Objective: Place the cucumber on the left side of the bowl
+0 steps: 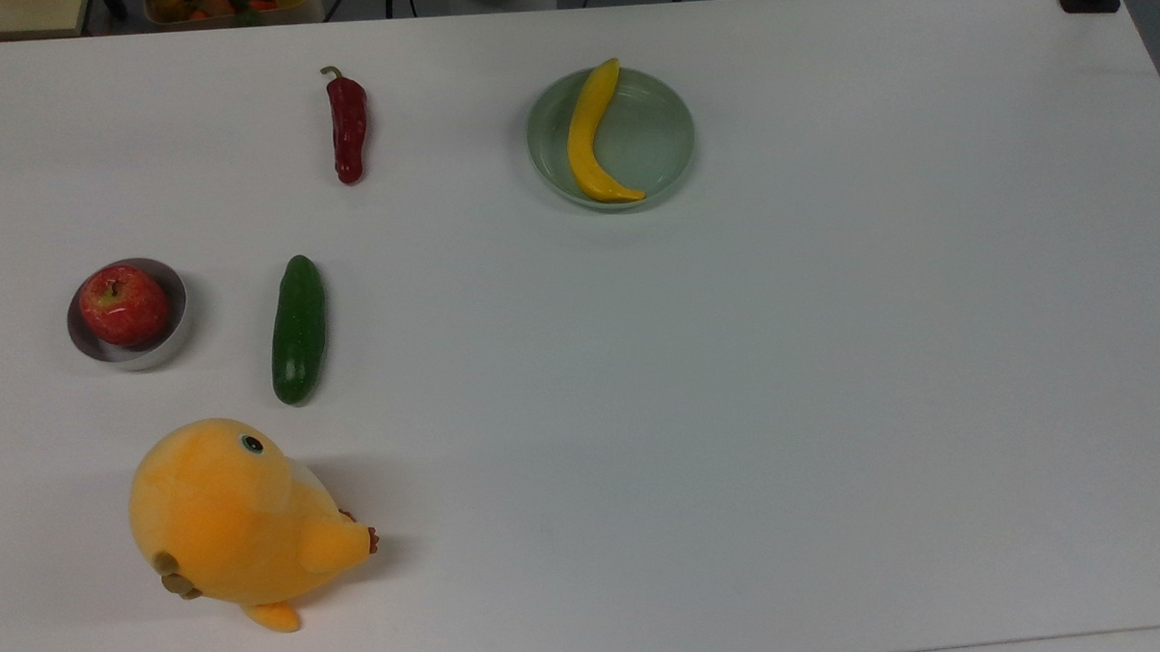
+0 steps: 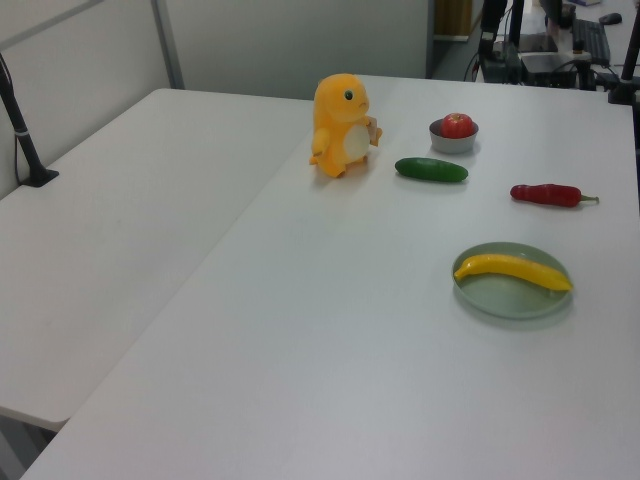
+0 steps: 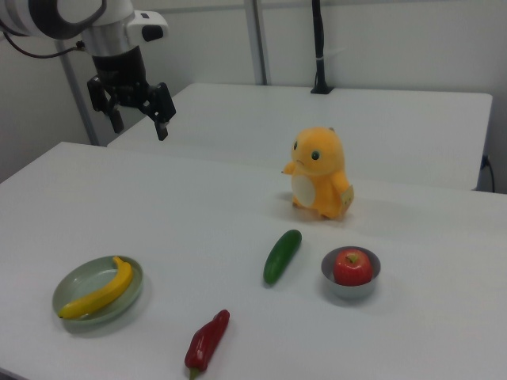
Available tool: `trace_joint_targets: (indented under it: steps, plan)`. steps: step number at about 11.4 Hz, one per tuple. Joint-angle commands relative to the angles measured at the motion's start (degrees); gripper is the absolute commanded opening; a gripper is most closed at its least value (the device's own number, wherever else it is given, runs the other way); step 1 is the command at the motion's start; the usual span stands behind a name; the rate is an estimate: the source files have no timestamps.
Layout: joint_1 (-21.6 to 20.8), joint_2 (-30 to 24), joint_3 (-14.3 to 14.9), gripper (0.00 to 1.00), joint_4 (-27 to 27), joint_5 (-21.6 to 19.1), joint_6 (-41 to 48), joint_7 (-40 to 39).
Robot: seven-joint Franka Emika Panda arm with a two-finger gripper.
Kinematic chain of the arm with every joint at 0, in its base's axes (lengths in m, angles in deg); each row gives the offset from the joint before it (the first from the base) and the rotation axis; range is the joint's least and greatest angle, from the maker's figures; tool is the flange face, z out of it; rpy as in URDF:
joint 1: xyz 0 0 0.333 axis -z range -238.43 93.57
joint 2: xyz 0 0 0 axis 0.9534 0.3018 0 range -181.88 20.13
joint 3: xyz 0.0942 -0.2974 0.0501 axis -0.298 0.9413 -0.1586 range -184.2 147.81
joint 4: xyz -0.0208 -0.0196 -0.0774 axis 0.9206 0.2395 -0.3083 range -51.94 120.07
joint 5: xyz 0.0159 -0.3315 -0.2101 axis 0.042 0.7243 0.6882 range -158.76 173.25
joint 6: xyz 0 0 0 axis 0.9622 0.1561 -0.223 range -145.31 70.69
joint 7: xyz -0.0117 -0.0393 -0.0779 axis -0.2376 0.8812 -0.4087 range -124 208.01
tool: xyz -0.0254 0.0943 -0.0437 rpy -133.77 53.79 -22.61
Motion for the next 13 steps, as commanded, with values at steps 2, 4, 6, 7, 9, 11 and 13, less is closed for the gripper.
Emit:
trace_joint_targets:
  steps: [2,4,6,7,9,11,13]
  plan:
    - [-0.8,-0.4,0.3,1.00,2.3,-1.1,-1.4,-1.2]
    - [-0.9,-0.5,0.3,1.00,2.9,-1.2,-1.2,-1.2]
    - [-0.9,-0.4,0.1,1.00,3.0,-0.6,-1.4,-1.4]
    - [-0.8,0.1,0.1,1.00,2.6,-0.7,-1.4,-1.8]
    - [-0.3,3.3,0.3,1.00,-0.4,-0.2,-1.4,-1.8]
    - [1.4,5.8,0.9,1.00,-1.3,-0.1,-1.7,-4.4]
    - [2.8,8.1,1.5,1.00,-1.0,-0.1,-8.3,-7.5]
